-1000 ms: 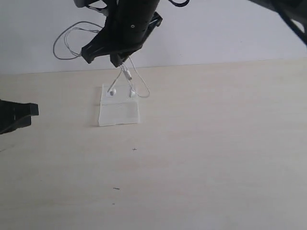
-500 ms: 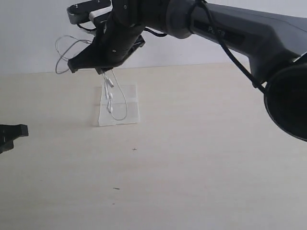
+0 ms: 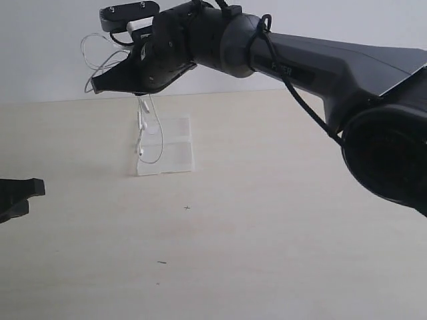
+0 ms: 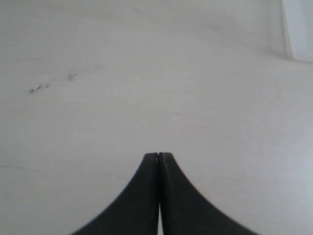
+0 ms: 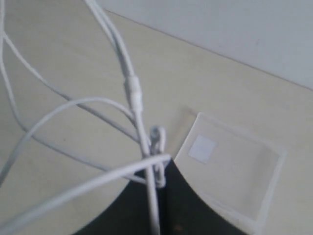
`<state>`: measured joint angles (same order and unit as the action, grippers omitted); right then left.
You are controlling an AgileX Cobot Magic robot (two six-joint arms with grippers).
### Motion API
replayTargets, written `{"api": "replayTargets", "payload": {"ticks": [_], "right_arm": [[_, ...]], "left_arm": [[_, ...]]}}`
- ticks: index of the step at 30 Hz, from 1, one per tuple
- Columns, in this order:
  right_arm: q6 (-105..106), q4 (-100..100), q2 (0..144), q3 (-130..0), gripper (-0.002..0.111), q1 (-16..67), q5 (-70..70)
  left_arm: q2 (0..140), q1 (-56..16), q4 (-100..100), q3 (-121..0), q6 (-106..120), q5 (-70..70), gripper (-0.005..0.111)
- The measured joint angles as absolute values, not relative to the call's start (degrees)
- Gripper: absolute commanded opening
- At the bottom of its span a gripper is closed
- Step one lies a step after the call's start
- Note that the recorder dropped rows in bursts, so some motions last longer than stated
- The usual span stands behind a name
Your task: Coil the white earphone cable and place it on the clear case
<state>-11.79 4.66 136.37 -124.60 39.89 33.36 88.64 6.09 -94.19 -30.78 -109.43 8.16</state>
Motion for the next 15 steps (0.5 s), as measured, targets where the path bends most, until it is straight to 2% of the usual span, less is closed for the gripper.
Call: {"api": "replayTargets", "payload": {"ticks": [7,15], "right_arm": [[-19.4,15.3,136.4,-124.6,0.0,39.8,31.2],[-20.7,17.5,138.6,-126.1,0.0,39.8,30.8]], "left_arm": [[88.6,6.1,-94.2,-30.8,-109.4,12.7,0.0],[88.6,6.1,-94.2,-30.8,-109.4,15.6,0.0]]}}
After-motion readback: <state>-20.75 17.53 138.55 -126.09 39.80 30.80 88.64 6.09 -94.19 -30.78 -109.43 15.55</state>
